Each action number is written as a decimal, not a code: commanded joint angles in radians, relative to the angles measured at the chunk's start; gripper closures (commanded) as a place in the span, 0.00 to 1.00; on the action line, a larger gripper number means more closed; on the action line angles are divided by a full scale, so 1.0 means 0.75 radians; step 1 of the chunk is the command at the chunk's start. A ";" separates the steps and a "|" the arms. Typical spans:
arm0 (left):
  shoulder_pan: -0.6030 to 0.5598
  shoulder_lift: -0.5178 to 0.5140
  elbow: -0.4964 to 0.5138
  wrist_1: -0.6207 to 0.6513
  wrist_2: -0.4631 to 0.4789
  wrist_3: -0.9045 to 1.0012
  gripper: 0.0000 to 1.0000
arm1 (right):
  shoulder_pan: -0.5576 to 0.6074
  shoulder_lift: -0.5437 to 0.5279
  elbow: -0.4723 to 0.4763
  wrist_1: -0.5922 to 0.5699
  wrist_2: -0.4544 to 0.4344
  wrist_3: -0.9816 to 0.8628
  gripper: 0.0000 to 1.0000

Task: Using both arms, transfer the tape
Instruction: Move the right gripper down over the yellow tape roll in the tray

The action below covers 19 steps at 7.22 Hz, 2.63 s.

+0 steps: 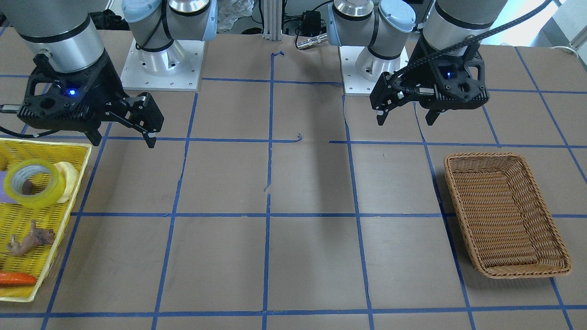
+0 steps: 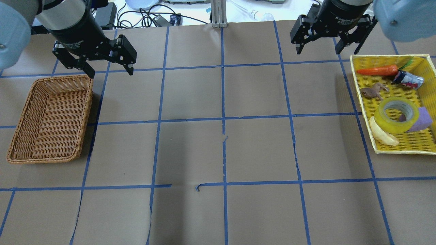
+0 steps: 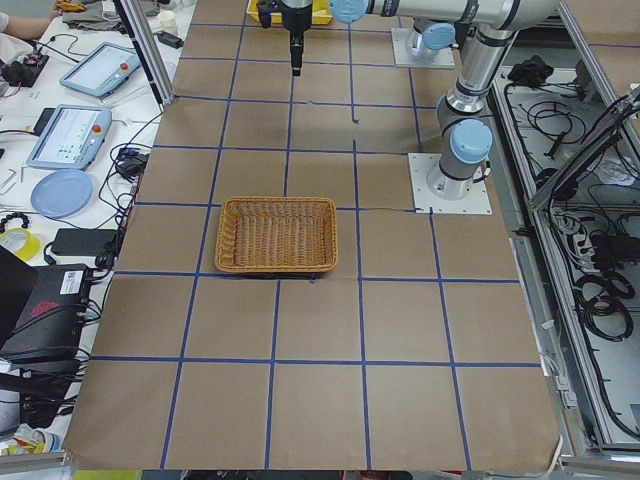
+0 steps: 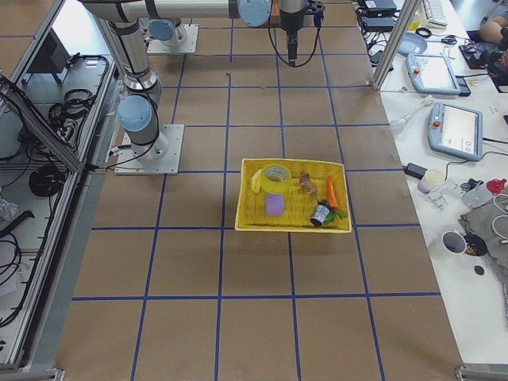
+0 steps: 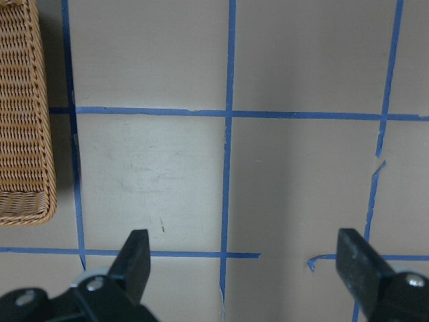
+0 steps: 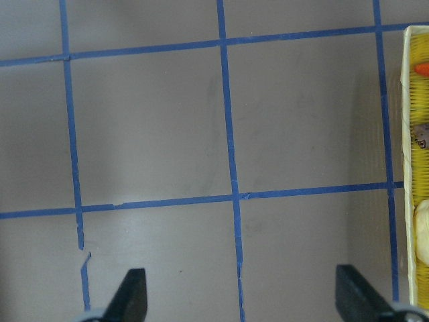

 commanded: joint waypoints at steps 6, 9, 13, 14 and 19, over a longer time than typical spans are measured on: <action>0.000 0.001 -0.007 0.002 0.001 0.002 0.00 | -0.374 0.170 0.059 -0.036 -0.077 -0.641 0.00; 0.000 0.001 -0.017 0.002 0.001 0.002 0.00 | -0.618 0.407 0.098 -0.318 -0.107 -1.414 0.00; 0.002 -0.001 -0.015 0.002 0.001 0.002 0.00 | -0.703 0.445 0.249 -0.522 -0.064 -1.812 0.00; 0.002 -0.003 -0.007 0.002 -0.001 0.002 0.00 | -0.705 0.443 0.261 -0.515 -0.081 -1.872 0.00; 0.002 -0.003 -0.019 0.004 0.001 0.006 0.00 | -0.705 0.434 0.290 -0.507 -0.150 -2.097 1.00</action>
